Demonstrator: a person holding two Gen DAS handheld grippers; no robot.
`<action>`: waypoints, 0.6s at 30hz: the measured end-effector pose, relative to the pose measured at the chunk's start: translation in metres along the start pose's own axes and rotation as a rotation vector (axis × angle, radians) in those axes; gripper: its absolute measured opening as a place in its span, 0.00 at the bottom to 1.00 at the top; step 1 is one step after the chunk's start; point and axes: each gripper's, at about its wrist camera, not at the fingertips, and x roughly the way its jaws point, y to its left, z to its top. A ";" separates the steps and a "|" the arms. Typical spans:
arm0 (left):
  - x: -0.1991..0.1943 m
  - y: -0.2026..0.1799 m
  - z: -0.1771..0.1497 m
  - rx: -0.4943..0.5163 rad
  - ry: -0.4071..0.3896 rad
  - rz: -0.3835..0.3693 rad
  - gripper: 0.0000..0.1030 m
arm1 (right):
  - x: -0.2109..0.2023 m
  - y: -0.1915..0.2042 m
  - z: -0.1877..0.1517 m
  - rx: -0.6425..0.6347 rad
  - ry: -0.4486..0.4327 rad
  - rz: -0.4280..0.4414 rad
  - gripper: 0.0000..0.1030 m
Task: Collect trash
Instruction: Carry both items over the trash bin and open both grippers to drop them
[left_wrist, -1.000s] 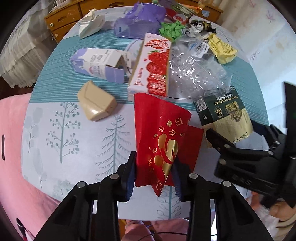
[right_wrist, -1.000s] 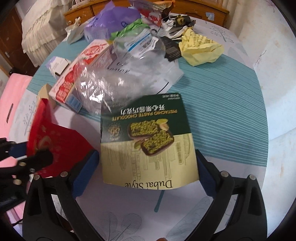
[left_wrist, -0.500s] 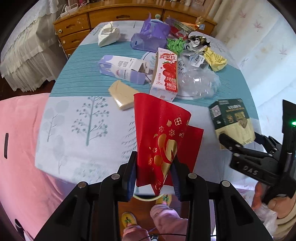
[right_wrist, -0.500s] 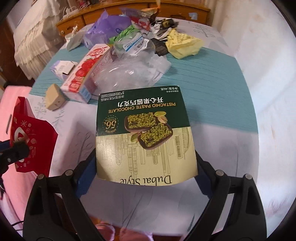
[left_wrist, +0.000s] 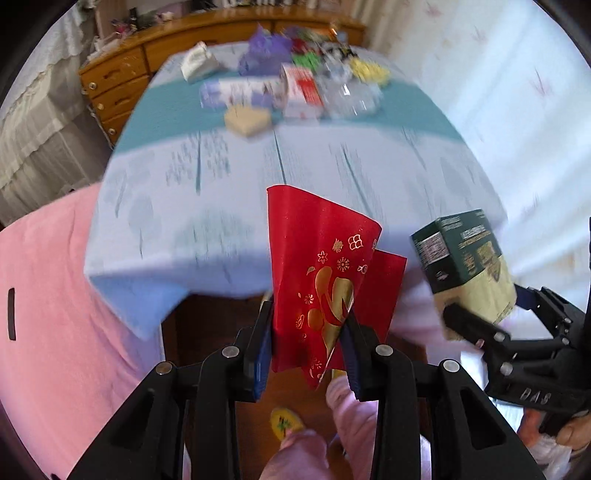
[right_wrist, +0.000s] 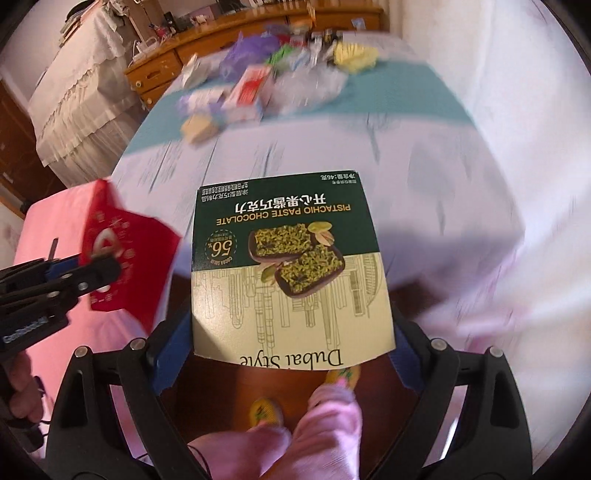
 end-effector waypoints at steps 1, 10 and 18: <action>0.004 0.000 -0.014 0.012 0.015 -0.003 0.32 | 0.004 0.005 -0.020 0.010 0.019 0.005 0.88; 0.093 0.010 -0.108 0.004 0.167 0.018 0.32 | 0.090 0.008 -0.124 0.011 0.239 -0.041 0.88; 0.198 0.025 -0.128 -0.026 0.189 0.031 0.32 | 0.174 -0.002 -0.140 -0.050 0.285 -0.056 0.88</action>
